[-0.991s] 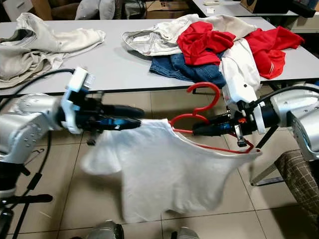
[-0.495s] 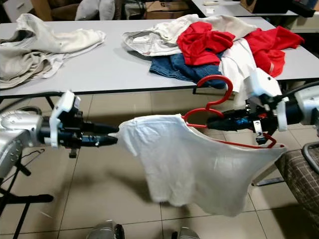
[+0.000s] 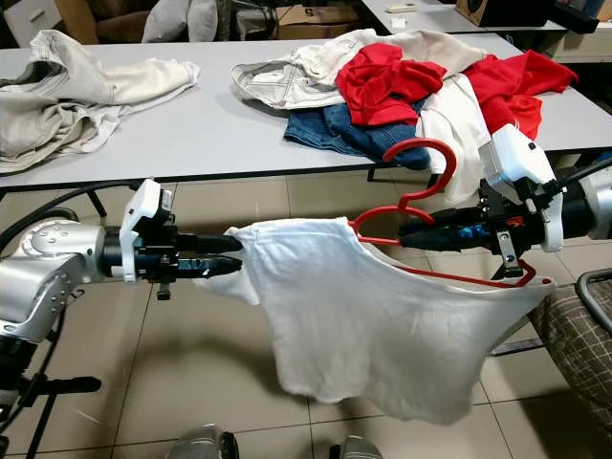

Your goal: Hang hanger

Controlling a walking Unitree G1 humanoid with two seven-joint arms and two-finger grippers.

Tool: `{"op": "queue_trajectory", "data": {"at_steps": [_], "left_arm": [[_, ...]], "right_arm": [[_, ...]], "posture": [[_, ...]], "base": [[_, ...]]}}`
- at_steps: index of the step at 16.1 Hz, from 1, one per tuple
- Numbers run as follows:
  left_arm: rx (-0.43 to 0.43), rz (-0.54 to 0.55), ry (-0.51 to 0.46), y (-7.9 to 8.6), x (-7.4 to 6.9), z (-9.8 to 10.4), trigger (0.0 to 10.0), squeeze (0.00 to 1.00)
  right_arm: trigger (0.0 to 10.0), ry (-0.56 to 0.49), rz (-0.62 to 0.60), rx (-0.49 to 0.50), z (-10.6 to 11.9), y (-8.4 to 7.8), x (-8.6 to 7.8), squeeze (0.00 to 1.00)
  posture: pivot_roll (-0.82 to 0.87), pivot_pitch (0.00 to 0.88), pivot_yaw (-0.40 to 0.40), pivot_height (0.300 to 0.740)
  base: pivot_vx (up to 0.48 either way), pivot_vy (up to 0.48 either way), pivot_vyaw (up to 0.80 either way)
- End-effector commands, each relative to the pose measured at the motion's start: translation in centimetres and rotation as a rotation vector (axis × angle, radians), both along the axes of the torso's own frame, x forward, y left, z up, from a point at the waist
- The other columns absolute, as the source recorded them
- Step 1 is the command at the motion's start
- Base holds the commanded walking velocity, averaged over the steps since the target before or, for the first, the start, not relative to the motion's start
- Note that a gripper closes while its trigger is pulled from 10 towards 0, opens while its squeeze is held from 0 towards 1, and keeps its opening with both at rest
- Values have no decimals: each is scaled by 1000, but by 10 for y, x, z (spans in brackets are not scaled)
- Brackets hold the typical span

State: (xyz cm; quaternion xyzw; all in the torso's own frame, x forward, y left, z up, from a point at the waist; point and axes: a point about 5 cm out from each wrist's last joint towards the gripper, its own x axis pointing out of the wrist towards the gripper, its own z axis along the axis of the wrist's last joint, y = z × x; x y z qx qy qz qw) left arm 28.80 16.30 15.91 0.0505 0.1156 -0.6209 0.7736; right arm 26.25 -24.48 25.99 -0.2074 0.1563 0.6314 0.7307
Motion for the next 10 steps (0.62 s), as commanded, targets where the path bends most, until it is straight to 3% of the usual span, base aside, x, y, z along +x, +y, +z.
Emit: {"op": "queue_trajectory", "data": {"at_steps": [1,5,10], "left_arm": [[8,3,-40,-1,5,5,10000,0],[-50,30,-28,11,7,12,10000,0],[-101,-45,42,-10,5,2,10000,0]], "right_arm": [[0,-19,15,7,8,-1,-3,0],[0,-21,14,14,11,-3,-4,0],[0,-21,30,34,13,1,-3,0]], "posture": [[-147,0,57,740],[-141,0,61,740],[-140,0,70,740]], "base": [[0,0,0],[0,0,0],[0,0,0]]}}
